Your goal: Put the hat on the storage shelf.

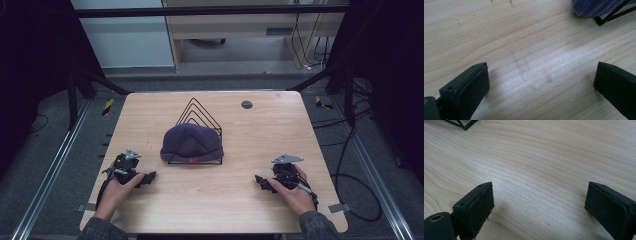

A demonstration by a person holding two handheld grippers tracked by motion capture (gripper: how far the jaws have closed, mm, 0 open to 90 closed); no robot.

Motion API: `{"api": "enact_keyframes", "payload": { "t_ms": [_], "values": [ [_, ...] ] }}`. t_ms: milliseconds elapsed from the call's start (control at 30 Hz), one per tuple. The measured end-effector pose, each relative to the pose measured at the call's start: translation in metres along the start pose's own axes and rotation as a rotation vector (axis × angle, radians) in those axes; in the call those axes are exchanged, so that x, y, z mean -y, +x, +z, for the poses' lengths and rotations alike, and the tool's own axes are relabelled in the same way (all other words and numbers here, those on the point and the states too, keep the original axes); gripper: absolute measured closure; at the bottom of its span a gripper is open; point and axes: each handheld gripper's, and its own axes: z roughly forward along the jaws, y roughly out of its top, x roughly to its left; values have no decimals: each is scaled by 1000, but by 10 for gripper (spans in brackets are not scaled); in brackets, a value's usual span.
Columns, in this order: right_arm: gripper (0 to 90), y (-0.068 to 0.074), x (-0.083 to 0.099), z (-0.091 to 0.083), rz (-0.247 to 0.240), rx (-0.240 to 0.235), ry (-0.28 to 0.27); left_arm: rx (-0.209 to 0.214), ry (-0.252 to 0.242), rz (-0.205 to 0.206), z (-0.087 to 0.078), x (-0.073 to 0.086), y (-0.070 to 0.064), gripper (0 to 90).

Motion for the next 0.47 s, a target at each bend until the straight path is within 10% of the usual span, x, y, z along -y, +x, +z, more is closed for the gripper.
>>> {"api": "enact_keyframes", "payload": {
  "t_ms": [467],
  "values": [
    [58, 6, 4, 4, -74, 41, -16, 5, 4, 9, 0, -1, -1, 0]
  ]
}}
